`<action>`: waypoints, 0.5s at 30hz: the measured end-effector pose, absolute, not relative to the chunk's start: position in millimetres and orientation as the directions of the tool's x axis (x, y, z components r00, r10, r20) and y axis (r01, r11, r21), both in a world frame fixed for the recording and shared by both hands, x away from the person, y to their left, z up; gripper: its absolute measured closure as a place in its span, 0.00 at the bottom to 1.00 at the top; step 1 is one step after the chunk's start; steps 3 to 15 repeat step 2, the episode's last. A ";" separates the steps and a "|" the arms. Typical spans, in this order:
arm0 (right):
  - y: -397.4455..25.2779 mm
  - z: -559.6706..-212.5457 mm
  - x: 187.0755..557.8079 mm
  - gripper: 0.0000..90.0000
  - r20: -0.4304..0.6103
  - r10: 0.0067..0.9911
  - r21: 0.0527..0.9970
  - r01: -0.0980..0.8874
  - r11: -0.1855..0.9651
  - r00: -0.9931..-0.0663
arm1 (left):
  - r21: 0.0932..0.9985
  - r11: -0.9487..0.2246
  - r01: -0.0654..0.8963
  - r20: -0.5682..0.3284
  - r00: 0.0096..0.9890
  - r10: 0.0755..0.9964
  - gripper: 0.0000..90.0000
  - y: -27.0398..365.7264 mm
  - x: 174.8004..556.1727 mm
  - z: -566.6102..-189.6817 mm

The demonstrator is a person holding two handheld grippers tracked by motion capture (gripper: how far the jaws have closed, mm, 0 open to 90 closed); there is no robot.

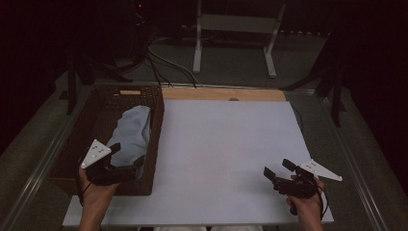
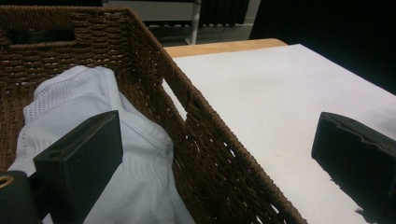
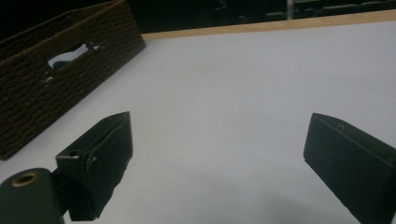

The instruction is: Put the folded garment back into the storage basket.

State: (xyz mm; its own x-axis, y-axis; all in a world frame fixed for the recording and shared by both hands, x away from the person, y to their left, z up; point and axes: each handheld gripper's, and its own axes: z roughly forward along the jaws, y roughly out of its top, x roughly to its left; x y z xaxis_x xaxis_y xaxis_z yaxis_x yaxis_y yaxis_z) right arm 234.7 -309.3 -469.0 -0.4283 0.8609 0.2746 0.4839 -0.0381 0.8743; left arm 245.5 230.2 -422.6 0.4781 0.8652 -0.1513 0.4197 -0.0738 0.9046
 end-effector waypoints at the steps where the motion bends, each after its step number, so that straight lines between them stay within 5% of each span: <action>1: -313.0 -469.9 234.9 0.09 0.274 0.868 0.867 0.497 -0.036 -0.415 | 0.906 -0.066 0.418 -0.158 0.480 0.863 0.04 231.1 245.0 -422.5; 15: -313.0 -469.9 234.9 0.09 0.274 0.868 0.867 0.497 -0.036 -0.415 | 0.909 -0.050 0.413 -0.174 0.486 0.856 0.04 233.4 244.5 -422.2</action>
